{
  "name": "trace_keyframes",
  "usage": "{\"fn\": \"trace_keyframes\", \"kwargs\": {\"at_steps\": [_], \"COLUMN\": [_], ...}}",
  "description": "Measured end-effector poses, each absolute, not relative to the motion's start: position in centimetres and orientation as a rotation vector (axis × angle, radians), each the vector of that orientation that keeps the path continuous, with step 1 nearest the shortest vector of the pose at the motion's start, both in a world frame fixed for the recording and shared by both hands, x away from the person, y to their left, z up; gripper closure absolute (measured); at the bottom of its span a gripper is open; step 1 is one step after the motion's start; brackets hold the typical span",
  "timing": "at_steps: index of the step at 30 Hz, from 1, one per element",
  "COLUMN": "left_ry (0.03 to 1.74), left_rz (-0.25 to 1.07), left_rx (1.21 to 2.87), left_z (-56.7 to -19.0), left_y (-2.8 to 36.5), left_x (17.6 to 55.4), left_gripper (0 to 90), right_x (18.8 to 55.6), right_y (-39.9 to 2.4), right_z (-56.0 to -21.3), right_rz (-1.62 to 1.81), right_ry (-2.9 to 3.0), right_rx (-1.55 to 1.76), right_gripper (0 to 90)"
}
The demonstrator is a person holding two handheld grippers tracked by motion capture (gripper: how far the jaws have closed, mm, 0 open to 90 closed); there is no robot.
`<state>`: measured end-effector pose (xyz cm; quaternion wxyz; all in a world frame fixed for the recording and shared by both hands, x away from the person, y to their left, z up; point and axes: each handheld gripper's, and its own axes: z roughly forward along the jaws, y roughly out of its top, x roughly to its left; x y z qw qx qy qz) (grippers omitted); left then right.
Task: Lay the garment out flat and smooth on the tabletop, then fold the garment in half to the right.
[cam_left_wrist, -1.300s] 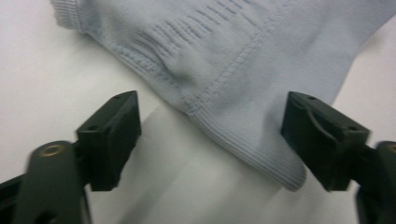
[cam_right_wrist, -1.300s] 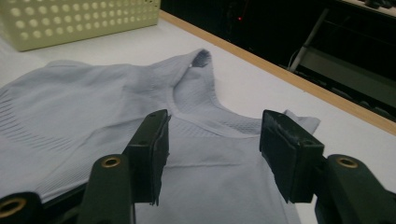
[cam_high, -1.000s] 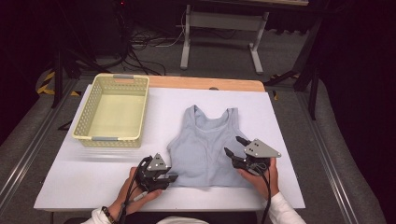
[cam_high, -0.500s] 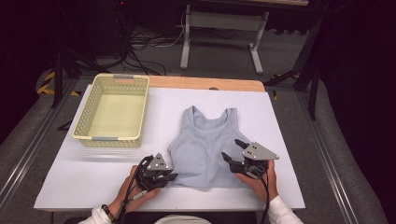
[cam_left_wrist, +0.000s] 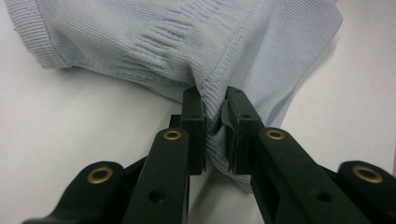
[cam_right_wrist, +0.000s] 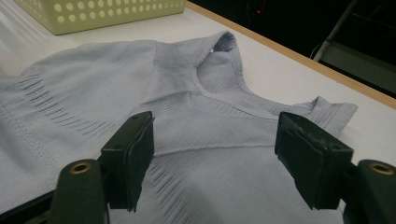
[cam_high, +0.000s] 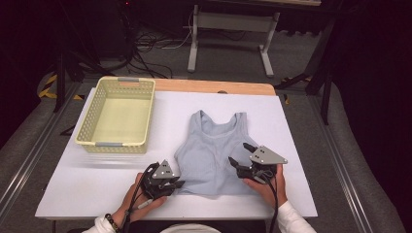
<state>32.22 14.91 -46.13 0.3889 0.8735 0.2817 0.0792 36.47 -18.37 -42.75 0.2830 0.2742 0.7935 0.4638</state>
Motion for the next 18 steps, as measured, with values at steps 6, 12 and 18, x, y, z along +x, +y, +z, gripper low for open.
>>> {"fn": "trace_keyframes", "kwargs": {"at_steps": [6, 12, 18], "left_ry": [0.715, 0.720, 0.717], "left_rz": [0.199, 0.192, 0.204], "left_rx": [2.218, 2.212, 2.215], "left_z": [-46.2, -46.2, -46.2], "left_y": [14.9, 15.0, 14.9], "left_x": [32.2, 32.3, 32.2], "left_gripper": [80.0, 80.0, 80.0], "right_x": [36.7, 37.1, 38.0], "right_y": [-18.2, -17.5, -14.6], "right_z": [-42.9, -42.8, -41.5], "right_rz": [1.258, 1.281, 1.324], "right_ry": [2.134, 2.168, 2.233], "right_rx": [0.738, 0.723, 0.683], "right_gripper": [28.4, 30.0, 33.7]}}
